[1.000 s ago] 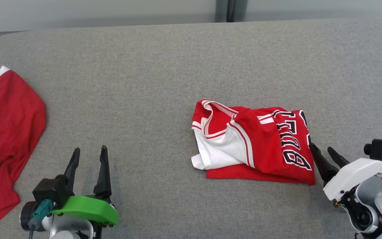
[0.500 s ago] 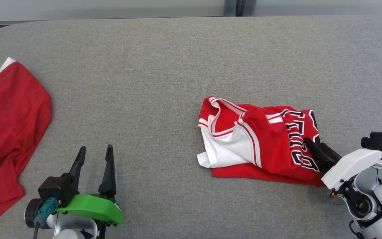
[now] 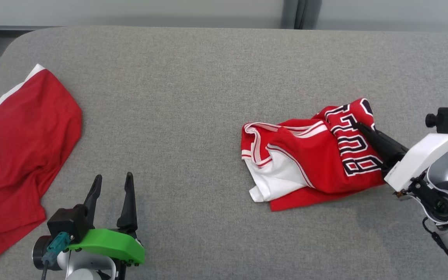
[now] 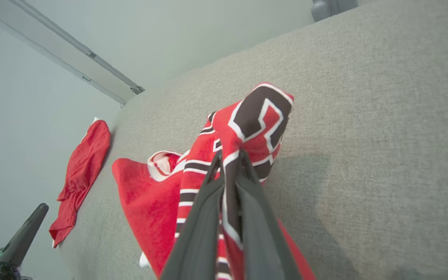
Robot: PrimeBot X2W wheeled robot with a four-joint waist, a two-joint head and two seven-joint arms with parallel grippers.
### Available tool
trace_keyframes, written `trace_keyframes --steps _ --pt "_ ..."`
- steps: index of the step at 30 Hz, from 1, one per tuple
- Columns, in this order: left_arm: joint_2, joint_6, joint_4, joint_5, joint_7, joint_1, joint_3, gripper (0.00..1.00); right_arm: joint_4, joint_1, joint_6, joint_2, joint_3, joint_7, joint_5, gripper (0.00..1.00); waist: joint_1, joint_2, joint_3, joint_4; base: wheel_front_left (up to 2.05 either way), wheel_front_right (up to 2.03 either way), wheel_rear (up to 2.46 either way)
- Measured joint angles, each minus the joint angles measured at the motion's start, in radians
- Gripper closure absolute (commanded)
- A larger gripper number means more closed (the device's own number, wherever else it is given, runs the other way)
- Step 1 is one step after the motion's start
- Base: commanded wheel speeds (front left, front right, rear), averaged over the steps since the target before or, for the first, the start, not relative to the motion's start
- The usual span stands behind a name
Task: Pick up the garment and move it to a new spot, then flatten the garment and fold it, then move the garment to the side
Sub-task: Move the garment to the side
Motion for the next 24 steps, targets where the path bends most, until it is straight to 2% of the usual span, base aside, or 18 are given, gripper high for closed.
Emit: trace_keyframes --steps 3,8,17,20,24 --pt "-0.004 0.0 0.009 -0.012 -0.005 0.0 0.001 0.0 -0.057 -0.03 0.003 -0.045 0.017 0.03 -0.014 1.0 0.0 0.0 -0.015 0.007 0.0 0.0 0.0" --pt "-0.007 0.0 0.024 -0.026 -0.013 0.001 0.006 0.0 -0.149 -0.096 0.009 -0.059 0.044 0.078 -0.013 1.0 0.0 0.0 -0.044 0.013 0.0 0.0 0.0" --pt "-0.01 0.0 0.028 -0.035 -0.016 0.005 0.002 0.0 -0.15 -0.101 0.007 -0.095 0.016 0.131 0.027 1.0 0.0 0.0 -0.067 0.031 0.0 0.0 0.0" --pt "-0.01 0.0 0.023 -0.035 -0.018 0.007 0.004 0.0 -0.121 -0.101 -0.021 -0.107 -0.013 0.151 0.041 1.0 0.0 0.0 -0.055 0.033 0.0 0.0 0.0" --pt "-0.009 0.0 0.006 -0.033 -0.022 0.007 0.006 0.0 -0.063 -0.101 -0.071 -0.165 -0.044 0.197 0.048 1.0 0.0 0.0 -0.031 0.032 0.0 0.0 0.0"
